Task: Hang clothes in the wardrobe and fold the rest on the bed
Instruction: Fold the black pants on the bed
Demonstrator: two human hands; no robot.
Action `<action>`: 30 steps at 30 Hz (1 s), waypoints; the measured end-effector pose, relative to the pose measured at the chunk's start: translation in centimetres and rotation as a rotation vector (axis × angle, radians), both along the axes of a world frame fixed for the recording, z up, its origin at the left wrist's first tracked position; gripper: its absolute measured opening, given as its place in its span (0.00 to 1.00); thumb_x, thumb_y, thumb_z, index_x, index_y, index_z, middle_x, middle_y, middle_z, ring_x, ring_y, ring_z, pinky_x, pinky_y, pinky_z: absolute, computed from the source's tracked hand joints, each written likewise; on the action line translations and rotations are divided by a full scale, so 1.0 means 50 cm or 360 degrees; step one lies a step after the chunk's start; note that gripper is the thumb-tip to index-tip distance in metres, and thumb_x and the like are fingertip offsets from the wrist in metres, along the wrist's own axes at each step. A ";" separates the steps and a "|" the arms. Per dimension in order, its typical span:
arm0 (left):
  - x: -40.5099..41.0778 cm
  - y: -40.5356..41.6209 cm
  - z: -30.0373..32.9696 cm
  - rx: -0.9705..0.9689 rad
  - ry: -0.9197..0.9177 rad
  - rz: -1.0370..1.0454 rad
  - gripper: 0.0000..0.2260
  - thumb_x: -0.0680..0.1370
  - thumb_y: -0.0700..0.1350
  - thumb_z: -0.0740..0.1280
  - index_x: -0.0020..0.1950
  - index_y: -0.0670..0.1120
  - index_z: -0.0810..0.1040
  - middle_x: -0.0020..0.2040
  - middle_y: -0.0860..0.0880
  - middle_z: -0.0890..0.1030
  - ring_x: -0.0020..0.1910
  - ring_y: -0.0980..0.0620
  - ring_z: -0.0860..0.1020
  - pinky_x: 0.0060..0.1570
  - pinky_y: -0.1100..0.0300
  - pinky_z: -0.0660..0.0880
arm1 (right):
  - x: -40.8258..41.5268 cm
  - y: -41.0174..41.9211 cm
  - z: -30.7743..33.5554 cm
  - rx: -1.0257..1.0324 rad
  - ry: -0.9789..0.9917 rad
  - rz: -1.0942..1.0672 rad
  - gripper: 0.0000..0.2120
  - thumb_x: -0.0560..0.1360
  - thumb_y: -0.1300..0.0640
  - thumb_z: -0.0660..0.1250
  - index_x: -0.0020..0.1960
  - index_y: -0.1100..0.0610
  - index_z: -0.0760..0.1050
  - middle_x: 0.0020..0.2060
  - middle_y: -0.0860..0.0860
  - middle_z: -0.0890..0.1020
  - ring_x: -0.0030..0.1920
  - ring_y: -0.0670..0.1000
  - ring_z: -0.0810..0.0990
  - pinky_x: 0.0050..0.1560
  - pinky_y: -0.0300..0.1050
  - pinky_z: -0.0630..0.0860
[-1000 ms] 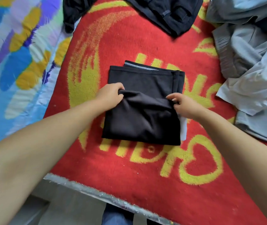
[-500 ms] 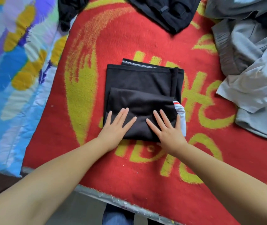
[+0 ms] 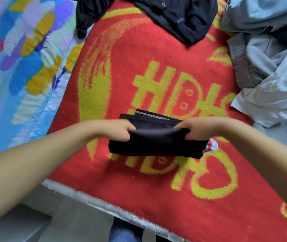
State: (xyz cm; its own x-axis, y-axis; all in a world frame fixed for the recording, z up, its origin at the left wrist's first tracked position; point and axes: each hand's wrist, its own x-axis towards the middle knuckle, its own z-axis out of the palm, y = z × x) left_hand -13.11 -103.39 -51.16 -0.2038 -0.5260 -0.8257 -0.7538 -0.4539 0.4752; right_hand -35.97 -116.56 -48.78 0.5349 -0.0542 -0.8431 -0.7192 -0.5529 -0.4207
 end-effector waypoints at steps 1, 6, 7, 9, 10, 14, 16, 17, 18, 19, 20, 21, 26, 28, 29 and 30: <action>0.013 -0.026 -0.004 -0.0096 -0.0065 0.0083 0.09 0.69 0.31 0.57 0.39 0.42 0.74 0.30 0.49 0.69 0.31 0.51 0.68 0.28 0.60 0.61 | 0.011 -0.021 -0.006 -0.0135 -0.0029 -0.0018 0.19 0.71 0.67 0.57 0.55 0.49 0.76 0.45 0.49 0.82 0.46 0.52 0.78 0.44 0.40 0.73; 0.030 -0.129 -0.067 -0.0788 -0.0484 0.0398 0.15 0.75 0.36 0.61 0.60 0.44 0.77 0.56 0.44 0.79 0.56 0.45 0.75 0.52 0.56 0.71 | 0.038 -0.081 -0.086 -0.0766 -0.0037 -0.0325 0.17 0.73 0.67 0.56 0.60 0.59 0.72 0.57 0.59 0.78 0.57 0.61 0.76 0.53 0.50 0.72; 0.019 -0.131 -0.083 -0.0882 -0.0593 0.0386 0.18 0.77 0.39 0.61 0.67 0.45 0.73 0.64 0.44 0.76 0.64 0.45 0.72 0.63 0.52 0.67 | 0.034 -0.076 -0.103 -0.0885 0.0035 -0.0364 0.17 0.73 0.66 0.56 0.61 0.59 0.71 0.59 0.59 0.76 0.60 0.61 0.74 0.56 0.53 0.72; -0.017 -0.114 -0.108 -0.1089 -0.0786 0.0245 0.24 0.79 0.47 0.60 0.75 0.47 0.62 0.73 0.44 0.66 0.73 0.46 0.62 0.73 0.43 0.51 | 0.023 -0.043 -0.130 -0.1126 0.0194 -0.0422 0.23 0.75 0.64 0.57 0.70 0.58 0.64 0.68 0.61 0.68 0.70 0.61 0.65 0.66 0.60 0.63; -0.040 -0.094 -0.119 -0.1211 -0.0837 0.0114 0.27 0.79 0.51 0.59 0.77 0.47 0.58 0.76 0.44 0.61 0.76 0.47 0.57 0.73 0.40 0.46 | 0.018 -0.017 -0.138 -0.1228 0.0170 -0.0430 0.28 0.75 0.64 0.57 0.75 0.58 0.56 0.73 0.61 0.60 0.75 0.60 0.57 0.70 0.63 0.56; -0.118 0.032 -0.163 -0.1324 -0.0858 -0.0530 0.40 0.75 0.59 0.59 0.78 0.45 0.42 0.78 0.39 0.45 0.78 0.43 0.46 0.72 0.35 0.46 | -0.009 0.135 -0.169 -0.1229 -0.0270 -0.0184 0.41 0.73 0.57 0.60 0.79 0.54 0.41 0.77 0.60 0.41 0.76 0.62 0.35 0.69 0.72 0.41; -0.120 0.074 -0.191 -0.1094 -0.0902 -0.0659 0.45 0.74 0.56 0.63 0.75 0.48 0.30 0.76 0.39 0.36 0.77 0.42 0.39 0.71 0.35 0.43 | -0.037 0.187 -0.185 -0.1132 -0.0163 -0.0129 0.46 0.72 0.54 0.63 0.77 0.48 0.35 0.76 0.58 0.35 0.74 0.64 0.30 0.66 0.75 0.38; -0.115 0.080 -0.202 -0.1007 -0.0925 -0.0655 0.47 0.73 0.54 0.65 0.73 0.50 0.27 0.75 0.39 0.33 0.76 0.42 0.37 0.71 0.35 0.41 | -0.049 0.193 -0.195 -0.1140 -0.0097 -0.0150 0.47 0.73 0.54 0.64 0.76 0.45 0.32 0.76 0.56 0.33 0.73 0.64 0.30 0.65 0.76 0.38; -0.110 0.079 -0.211 -0.0968 -0.0947 -0.0642 0.49 0.73 0.54 0.66 0.72 0.50 0.26 0.75 0.39 0.32 0.76 0.42 0.35 0.70 0.35 0.41 | -0.056 0.187 -0.203 -0.1173 -0.0046 -0.0194 0.48 0.73 0.54 0.65 0.75 0.43 0.30 0.76 0.55 0.32 0.73 0.65 0.30 0.65 0.77 0.39; -0.109 0.072 -0.217 -0.0962 -0.0972 -0.0639 0.49 0.73 0.53 0.67 0.73 0.50 0.27 0.76 0.38 0.33 0.76 0.41 0.35 0.70 0.34 0.41 | -0.058 0.175 -0.210 -0.1216 0.0002 -0.0234 0.48 0.74 0.53 0.65 0.75 0.42 0.29 0.76 0.54 0.32 0.74 0.65 0.31 0.65 0.77 0.40; -0.110 0.063 -0.219 -0.0969 -0.0996 -0.0646 0.49 0.74 0.52 0.67 0.74 0.50 0.28 0.76 0.36 0.35 0.76 0.40 0.36 0.70 0.34 0.41 | -0.054 0.162 -0.214 -0.1254 0.0040 -0.0257 0.47 0.75 0.53 0.65 0.75 0.42 0.29 0.76 0.54 0.33 0.74 0.66 0.33 0.66 0.77 0.41; -0.113 0.053 -0.220 -0.0979 -0.1020 -0.0658 0.46 0.75 0.50 0.65 0.75 0.50 0.29 0.76 0.35 0.37 0.76 0.39 0.37 0.70 0.34 0.41 | -0.047 0.151 -0.216 -0.1273 0.0067 -0.0268 0.47 0.76 0.54 0.64 0.75 0.42 0.29 0.76 0.54 0.34 0.74 0.67 0.34 0.66 0.76 0.43; -0.115 0.011 -0.196 -0.0937 -0.1028 -0.0700 0.36 0.79 0.35 0.56 0.77 0.49 0.35 0.77 0.36 0.41 0.76 0.37 0.42 0.71 0.36 0.44 | -0.025 0.121 -0.187 -0.1187 0.0124 -0.0208 0.43 0.76 0.62 0.63 0.77 0.45 0.36 0.78 0.53 0.44 0.76 0.66 0.45 0.70 0.68 0.55; -0.112 -0.006 -0.165 -0.0895 -0.0962 -0.0669 0.34 0.79 0.33 0.55 0.79 0.48 0.41 0.78 0.38 0.45 0.77 0.38 0.46 0.72 0.38 0.46 | -0.022 0.099 -0.154 -0.1167 0.0112 -0.0204 0.40 0.76 0.63 0.63 0.78 0.46 0.42 0.77 0.54 0.52 0.75 0.65 0.54 0.69 0.65 0.59; -0.109 -0.015 -0.143 -0.0898 -0.0938 -0.0643 0.33 0.79 0.33 0.55 0.79 0.48 0.43 0.78 0.39 0.46 0.77 0.38 0.47 0.73 0.39 0.48 | -0.018 0.087 -0.133 -0.1172 0.0093 -0.0207 0.39 0.77 0.62 0.63 0.78 0.46 0.44 0.75 0.54 0.55 0.73 0.64 0.58 0.67 0.64 0.62; -0.105 -0.025 -0.119 -0.0907 -0.0929 -0.0620 0.33 0.79 0.32 0.55 0.79 0.47 0.44 0.78 0.40 0.47 0.77 0.38 0.48 0.73 0.39 0.49 | -0.014 0.077 -0.110 -0.1190 0.0076 -0.0206 0.39 0.76 0.62 0.63 0.78 0.46 0.45 0.74 0.54 0.58 0.71 0.63 0.61 0.66 0.62 0.64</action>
State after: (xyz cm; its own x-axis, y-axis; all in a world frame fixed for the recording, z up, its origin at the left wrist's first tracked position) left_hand -18.38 -104.62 -57.13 -0.0836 -0.8683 -0.4890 -0.9965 0.0714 0.0437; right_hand -36.66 -112.70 -54.28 0.4494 -0.6801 -0.5792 -0.8056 -0.5888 0.0661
